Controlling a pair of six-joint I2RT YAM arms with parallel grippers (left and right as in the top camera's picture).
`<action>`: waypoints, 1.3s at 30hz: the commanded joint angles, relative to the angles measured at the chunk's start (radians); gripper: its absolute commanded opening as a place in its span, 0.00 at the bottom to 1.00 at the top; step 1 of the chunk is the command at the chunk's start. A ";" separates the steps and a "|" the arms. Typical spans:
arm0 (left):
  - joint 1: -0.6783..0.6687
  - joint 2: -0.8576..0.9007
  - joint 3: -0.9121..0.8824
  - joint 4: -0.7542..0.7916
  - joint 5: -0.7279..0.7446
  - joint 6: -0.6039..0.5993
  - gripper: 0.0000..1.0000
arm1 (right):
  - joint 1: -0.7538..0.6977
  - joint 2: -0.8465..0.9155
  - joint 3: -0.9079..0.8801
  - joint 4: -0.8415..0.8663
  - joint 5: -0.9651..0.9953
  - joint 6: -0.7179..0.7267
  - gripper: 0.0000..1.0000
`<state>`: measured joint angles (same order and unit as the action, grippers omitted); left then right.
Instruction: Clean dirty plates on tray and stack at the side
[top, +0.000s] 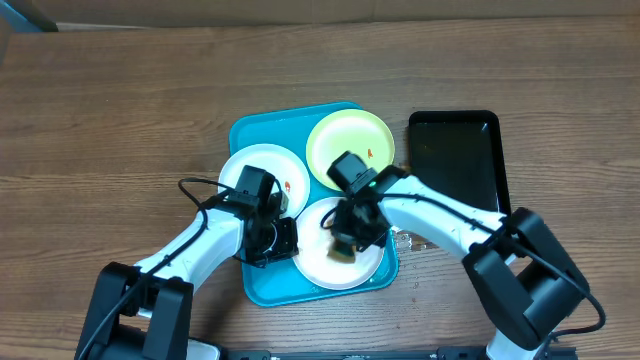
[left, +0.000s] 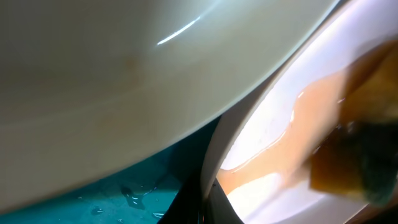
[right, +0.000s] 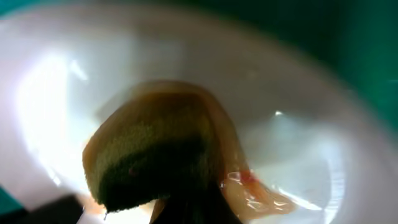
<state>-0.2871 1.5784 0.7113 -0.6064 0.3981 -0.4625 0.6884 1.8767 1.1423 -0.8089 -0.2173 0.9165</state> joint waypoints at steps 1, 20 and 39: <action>0.032 0.037 -0.030 -0.040 -0.148 -0.009 0.04 | -0.080 0.059 -0.032 -0.028 0.243 0.026 0.04; 0.032 0.037 -0.030 -0.074 -0.169 -0.013 0.04 | -0.140 -0.111 0.054 -0.221 0.459 -0.152 0.04; 0.025 0.035 0.156 -0.258 -0.137 0.048 0.04 | -0.639 -0.291 0.017 -0.134 0.282 -0.319 0.04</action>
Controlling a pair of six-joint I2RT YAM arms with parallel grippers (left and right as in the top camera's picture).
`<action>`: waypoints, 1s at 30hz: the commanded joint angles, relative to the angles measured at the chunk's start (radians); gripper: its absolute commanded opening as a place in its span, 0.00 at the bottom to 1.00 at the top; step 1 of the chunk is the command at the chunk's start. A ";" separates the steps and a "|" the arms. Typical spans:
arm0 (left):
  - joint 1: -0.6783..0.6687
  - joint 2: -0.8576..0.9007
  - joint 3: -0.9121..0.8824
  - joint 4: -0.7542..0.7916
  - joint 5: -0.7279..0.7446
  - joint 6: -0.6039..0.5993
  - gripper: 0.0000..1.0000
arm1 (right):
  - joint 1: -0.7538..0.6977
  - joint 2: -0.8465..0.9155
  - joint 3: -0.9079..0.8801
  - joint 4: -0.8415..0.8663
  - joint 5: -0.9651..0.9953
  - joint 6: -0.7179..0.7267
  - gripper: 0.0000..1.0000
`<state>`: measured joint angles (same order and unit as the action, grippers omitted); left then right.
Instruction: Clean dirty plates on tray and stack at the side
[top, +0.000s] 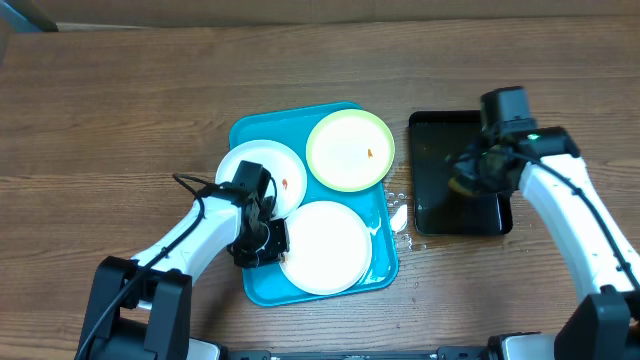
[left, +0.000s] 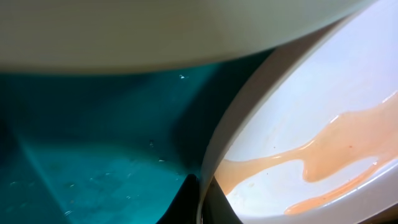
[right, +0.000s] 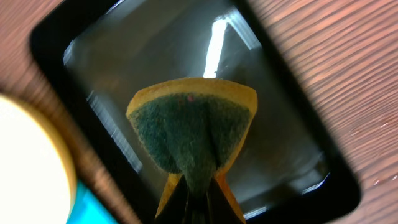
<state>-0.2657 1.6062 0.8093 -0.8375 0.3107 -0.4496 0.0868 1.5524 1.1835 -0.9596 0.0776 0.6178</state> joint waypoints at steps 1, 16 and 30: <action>-0.001 0.008 0.077 -0.046 -0.051 0.041 0.04 | -0.052 0.047 -0.038 0.033 -0.029 -0.021 0.04; -0.043 0.007 0.303 -0.208 -0.022 0.069 0.04 | -0.115 0.060 -0.014 0.002 -0.204 -0.170 0.66; -0.194 0.010 0.635 -0.172 -0.272 0.000 0.04 | -0.498 -0.093 0.064 -0.196 -0.481 -0.189 0.75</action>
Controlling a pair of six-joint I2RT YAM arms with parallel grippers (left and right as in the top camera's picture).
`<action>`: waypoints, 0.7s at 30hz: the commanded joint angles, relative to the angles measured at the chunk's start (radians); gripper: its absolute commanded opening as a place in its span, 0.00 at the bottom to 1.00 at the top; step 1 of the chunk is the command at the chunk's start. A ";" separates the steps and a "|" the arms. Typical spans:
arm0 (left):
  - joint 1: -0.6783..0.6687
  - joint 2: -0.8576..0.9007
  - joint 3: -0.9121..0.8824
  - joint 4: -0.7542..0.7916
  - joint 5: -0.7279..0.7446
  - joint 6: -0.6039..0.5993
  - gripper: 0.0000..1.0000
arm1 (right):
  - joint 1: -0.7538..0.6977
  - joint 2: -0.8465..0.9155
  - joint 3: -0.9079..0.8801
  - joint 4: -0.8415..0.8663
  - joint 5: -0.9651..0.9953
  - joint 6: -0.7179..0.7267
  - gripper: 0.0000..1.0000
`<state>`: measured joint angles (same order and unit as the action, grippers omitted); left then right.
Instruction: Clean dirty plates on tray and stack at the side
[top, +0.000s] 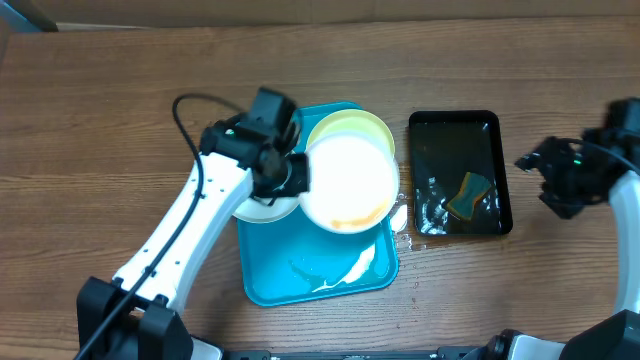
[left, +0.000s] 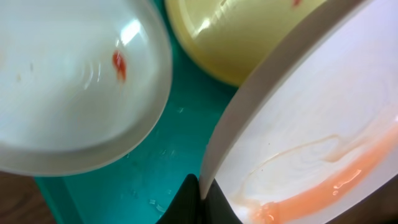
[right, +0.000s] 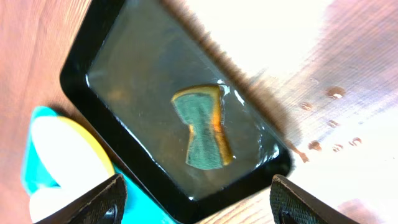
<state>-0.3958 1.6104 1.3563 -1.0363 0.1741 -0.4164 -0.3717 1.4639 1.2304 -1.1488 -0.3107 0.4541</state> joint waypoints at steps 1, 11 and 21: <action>-0.094 0.006 0.112 0.052 -0.180 -0.042 0.04 | -0.055 -0.004 0.017 -0.009 -0.091 -0.043 0.75; -0.333 0.269 0.377 0.200 -0.565 -0.048 0.04 | -0.073 -0.004 0.017 -0.021 -0.083 -0.070 0.76; -0.519 0.391 0.462 0.304 -0.966 0.093 0.04 | -0.073 -0.004 0.016 -0.054 -0.042 -0.097 0.75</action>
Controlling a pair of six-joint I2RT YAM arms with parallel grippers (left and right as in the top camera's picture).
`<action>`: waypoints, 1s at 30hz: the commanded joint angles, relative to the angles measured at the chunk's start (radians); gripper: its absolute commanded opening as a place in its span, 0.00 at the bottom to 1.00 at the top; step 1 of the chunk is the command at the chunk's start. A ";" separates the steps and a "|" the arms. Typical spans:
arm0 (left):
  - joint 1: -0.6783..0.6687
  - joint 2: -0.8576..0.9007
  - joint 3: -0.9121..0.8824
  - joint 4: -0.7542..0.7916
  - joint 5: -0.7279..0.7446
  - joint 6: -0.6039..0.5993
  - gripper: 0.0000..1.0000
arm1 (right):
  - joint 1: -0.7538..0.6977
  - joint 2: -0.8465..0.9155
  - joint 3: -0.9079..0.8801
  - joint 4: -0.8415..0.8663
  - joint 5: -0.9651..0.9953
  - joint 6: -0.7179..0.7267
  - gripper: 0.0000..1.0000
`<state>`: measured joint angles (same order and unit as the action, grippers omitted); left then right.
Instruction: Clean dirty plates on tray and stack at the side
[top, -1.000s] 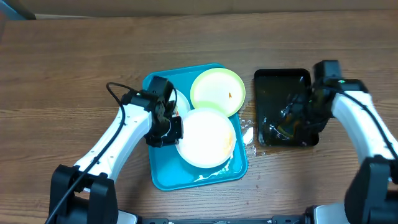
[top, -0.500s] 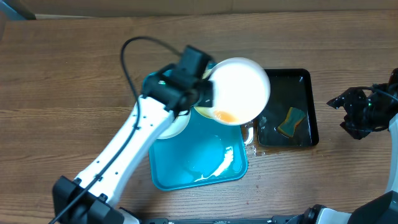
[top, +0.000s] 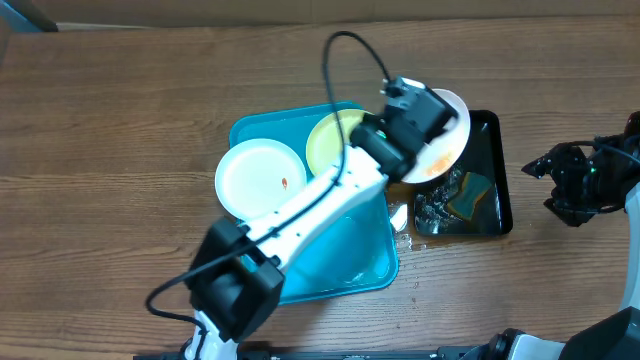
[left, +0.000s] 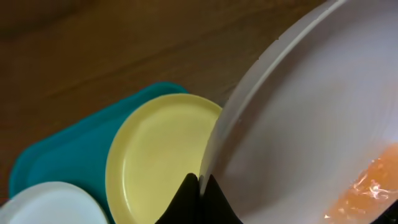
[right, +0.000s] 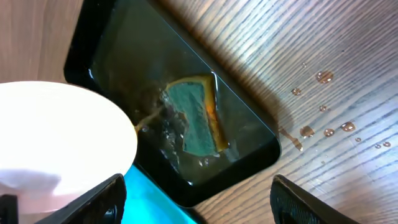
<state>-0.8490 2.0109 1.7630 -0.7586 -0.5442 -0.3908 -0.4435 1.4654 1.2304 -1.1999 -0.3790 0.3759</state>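
Observation:
My left gripper (left: 199, 186) is shut on the rim of a white plate (top: 445, 135), held tilted over the black tray (top: 490, 125). Orange liquid (left: 367, 186) lies along the plate's low edge, and a thin stream (right: 149, 116) runs into the tray. A green and yellow sponge (right: 196, 115) lies in the water there. On the teal tray (top: 330, 260) remain a yellow-green plate (top: 325, 140) and a white plate (top: 260, 180) with a red spot. My right gripper (top: 575, 185) stands open over the table, right of the black tray, holding nothing.
Water drops (right: 323, 76) dot the wood right of the black tray, and a small puddle (top: 398, 215) sits between the two trays. The left arm (top: 300, 215) stretches diagonally over the teal tray. Bare wooden table (top: 110, 120) lies to the left and behind.
The left gripper has moved right with the white plate, from above the teal tray to over the black tray, tilted more steeply. The right gripper stays open in nearly the same place.
The right gripper rubbed the sponge on the front white plate while the left gripper held that plate's rim. Then the sponge was over the black tray. Then it lay there, released, with the plate lifted. Now the plate drains over the black tray.

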 joint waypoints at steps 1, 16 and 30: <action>-0.084 -0.010 0.056 0.037 -0.274 0.092 0.04 | -0.001 -0.006 0.016 -0.003 0.026 -0.018 0.75; -0.222 -0.010 0.056 0.205 -0.599 0.419 0.04 | -0.001 -0.006 0.016 -0.003 0.026 -0.018 0.75; -0.227 -0.010 0.056 0.225 -0.620 0.481 0.04 | -0.001 -0.006 0.016 -0.003 0.026 -0.018 0.76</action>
<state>-1.0676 2.0117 1.7889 -0.5411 -1.1309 0.0761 -0.4435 1.4654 1.2304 -1.2049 -0.3588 0.3656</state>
